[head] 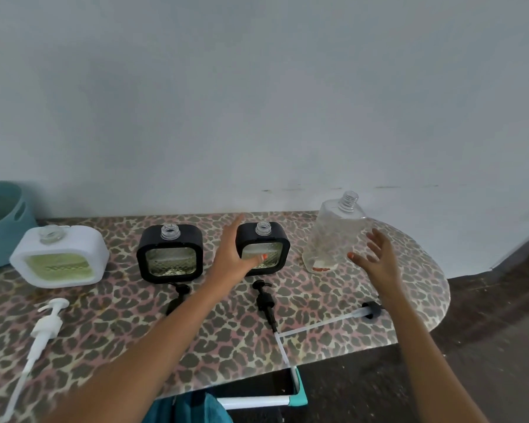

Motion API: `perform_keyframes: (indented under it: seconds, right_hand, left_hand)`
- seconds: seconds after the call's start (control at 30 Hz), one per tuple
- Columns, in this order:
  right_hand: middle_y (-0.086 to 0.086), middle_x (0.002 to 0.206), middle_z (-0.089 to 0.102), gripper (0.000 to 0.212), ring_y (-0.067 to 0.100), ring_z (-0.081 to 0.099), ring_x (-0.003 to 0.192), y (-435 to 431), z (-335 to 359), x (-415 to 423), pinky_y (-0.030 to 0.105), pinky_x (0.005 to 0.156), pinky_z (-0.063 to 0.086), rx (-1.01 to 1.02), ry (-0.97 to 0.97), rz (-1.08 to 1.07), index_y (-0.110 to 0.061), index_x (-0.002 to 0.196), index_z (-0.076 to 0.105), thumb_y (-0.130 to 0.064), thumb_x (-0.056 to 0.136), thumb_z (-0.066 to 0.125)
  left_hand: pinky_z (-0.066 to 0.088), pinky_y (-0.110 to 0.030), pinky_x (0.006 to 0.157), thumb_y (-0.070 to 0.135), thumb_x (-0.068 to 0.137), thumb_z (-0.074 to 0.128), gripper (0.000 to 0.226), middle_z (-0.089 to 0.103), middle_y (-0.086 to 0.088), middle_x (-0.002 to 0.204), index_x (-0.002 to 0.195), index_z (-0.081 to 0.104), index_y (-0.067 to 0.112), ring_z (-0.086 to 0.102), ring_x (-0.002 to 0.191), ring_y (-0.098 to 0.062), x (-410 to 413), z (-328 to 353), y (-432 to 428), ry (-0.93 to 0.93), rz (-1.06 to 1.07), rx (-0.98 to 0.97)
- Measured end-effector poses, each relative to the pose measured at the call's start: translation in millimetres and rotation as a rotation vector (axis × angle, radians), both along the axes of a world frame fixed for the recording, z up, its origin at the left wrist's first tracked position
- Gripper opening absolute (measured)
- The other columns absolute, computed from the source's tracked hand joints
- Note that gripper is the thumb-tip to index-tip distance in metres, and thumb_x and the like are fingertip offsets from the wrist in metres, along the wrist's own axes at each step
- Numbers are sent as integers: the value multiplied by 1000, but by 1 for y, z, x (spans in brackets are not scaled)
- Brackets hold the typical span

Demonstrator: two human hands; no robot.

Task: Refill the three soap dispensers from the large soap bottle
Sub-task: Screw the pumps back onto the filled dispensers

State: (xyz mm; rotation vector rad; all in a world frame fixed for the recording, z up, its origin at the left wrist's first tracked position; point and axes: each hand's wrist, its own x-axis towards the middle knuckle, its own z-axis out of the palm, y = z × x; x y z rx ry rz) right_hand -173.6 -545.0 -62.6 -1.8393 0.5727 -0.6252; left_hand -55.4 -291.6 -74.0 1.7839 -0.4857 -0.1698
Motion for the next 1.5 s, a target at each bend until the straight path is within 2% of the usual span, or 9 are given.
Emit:
perform_keyframes:
  seconds: [0.13, 0.27, 0.43, 0.63, 0.8, 0.9, 1.13, 1.27, 1.5]
  right_hand:
    - [9, 126, 51, 59, 21, 48, 113, 33, -2, -19, 33, 92, 42, -13, -78, -103, -9, 129, 42, -8, 78, 70]
    - [6, 112, 57, 45, 19, 53, 102, 76, 0, -25, 32, 85, 45, -16, -92, -32, -12, 118, 49, -6, 78, 70]
    - [0, 101, 59, 42, 14, 56, 96, 142, 9, -15, 32, 84, 48, -52, -93, 110, -10, 116, 53, -6, 77, 70]
    - [-7, 92, 57, 35, 8, 55, 90, 230, 17, 7, 11, 73, 47, -70, -93, 303, -17, 111, 52, -11, 81, 69]
    - [0, 102, 58, 40, 10, 55, 93, 300, 16, 38, 17, 78, 44, -70, -22, 444, -14, 118, 51, -16, 82, 68]
    - [-8, 94, 56, 43, 8, 54, 89, 345, 14, 57, 11, 74, 45, -71, 3, 510, -12, 118, 51, -20, 80, 70]
    - [-2, 94, 59, 44, 14, 57, 91, 429, -15, 94, 20, 77, 42, -57, 145, 565, -10, 118, 53, -22, 80, 70]
    - [-4, 93, 57, 37, 13, 57, 91, 451, -39, 103, 25, 77, 46, -71, 204, 487, -13, 107, 58, -32, 78, 71]
    - [-9, 83, 56, 30, 11, 56, 80, 460, -51, 107, 27, 66, 42, -140, 354, 397, -22, 89, 53, -43, 74, 70]
  left_hand:
    - [21, -20, 101, 18, 78, 70, 82, 22, 7, 149, 141, 19, 31, 24, 124, 2, -22, 11, 13, -98, -15, 19]
    - [22, -31, 111, 19, 80, 68, 76, 25, 8, 149, 141, 23, 33, 23, 137, -12, -43, 18, 38, -145, -24, 3]
    - [21, -31, 110, 27, 81, 67, 74, 21, 6, 152, 141, 24, 31, 17, 138, -8, -53, 26, 89, -172, 40, 43]
    - [28, -17, 100, 19, 81, 67, 69, 34, 2, 146, 139, 31, 22, 32, 131, -9, -52, 38, 168, -242, 165, 18]
    - [26, -15, 99, 16, 79, 68, 67, 39, 9, 137, 137, 34, 21, 34, 130, -11, -43, 39, 241, -214, 300, -43]
    - [30, -23, 100, 14, 80, 67, 66, 42, 3, 138, 137, 34, 19, 38, 126, -11, -34, 34, 280, -194, 390, -42]
    - [29, -23, 98, 21, 80, 68, 71, 39, 3, 142, 139, 29, 24, 36, 122, -3, -10, 12, 337, -107, 475, -27]
    - [30, -15, 92, 25, 80, 67, 71, 38, 5, 143, 140, 28, 27, 36, 117, 1, 7, 0, 346, -88, 469, 11]
    - [30, -29, 102, 25, 79, 68, 72, 39, 2, 143, 140, 28, 25, 37, 128, -12, 35, -17, 339, -24, 438, 13]
